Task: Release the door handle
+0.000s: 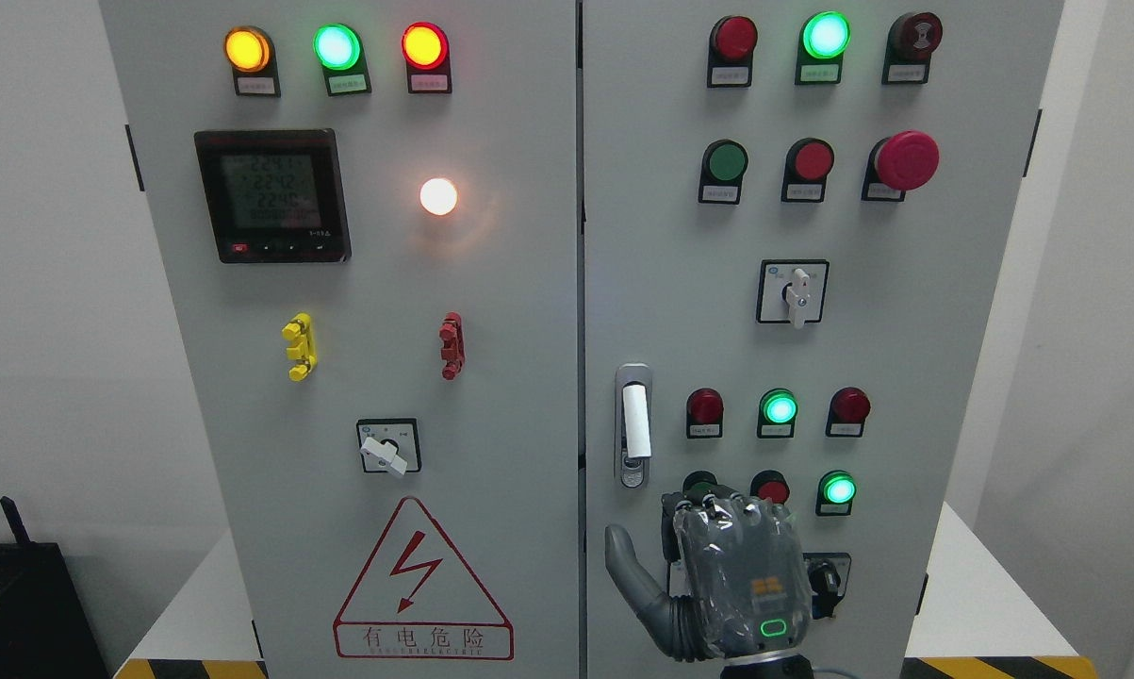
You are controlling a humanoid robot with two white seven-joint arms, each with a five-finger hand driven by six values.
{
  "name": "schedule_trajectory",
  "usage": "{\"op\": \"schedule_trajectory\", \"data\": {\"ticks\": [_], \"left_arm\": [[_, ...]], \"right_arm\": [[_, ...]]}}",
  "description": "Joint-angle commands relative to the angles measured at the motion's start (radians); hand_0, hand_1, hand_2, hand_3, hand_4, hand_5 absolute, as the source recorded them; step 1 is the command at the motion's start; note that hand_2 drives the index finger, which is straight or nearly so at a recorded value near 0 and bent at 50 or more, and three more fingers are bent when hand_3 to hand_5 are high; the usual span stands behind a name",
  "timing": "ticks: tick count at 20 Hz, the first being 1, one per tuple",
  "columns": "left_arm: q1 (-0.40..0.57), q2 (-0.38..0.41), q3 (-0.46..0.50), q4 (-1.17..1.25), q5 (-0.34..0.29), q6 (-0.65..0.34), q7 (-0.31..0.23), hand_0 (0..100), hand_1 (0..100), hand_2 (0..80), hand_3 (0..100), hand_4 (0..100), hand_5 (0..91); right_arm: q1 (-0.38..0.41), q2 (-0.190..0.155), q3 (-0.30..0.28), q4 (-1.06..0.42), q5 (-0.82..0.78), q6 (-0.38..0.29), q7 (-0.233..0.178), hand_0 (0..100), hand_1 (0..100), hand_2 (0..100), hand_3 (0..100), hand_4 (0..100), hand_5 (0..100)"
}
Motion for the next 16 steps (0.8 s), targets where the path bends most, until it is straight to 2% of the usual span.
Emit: {"op": "schedule_trajectory", "data": {"ticks": [1, 4, 8, 16], "left_arm": [[0.001, 0.000, 0.011, 0.017, 0.000, 0.001, 0.001, 12, 39, 0.0, 0, 0, 0.0], [-0.001, -0.002, 0.011, 0.017, 0.000, -0.001, 0.001, 12, 39, 0.0, 0, 0, 0.0], [0.001, -0.002, 0.011, 0.017, 0.000, 0.001, 0.001, 12, 39, 0.0, 0, 0, 0.0], [0.001, 0.000, 0.011, 0.017, 0.000, 0.001, 0.001, 12, 39, 0.0, 0, 0, 0.0]], "right_arm": [[-0.046, 0.002, -0.004, 0.023, 0.032, 0.004, 0.021, 34, 0, 92, 100, 94, 95], [-0.055, 0.002, -0.004, 0.032, 0.033, 0.034, 0.023, 33, 0, 93, 100, 95, 95], [-0.067, 0.003, -0.007, 0.041, 0.055, 0.036, 0.043, 32, 0, 93, 100, 94, 95], [-0.093, 0.005, -0.013, 0.061, 0.056, 0.044, 0.046, 31, 0, 93, 100, 94, 95]]}}
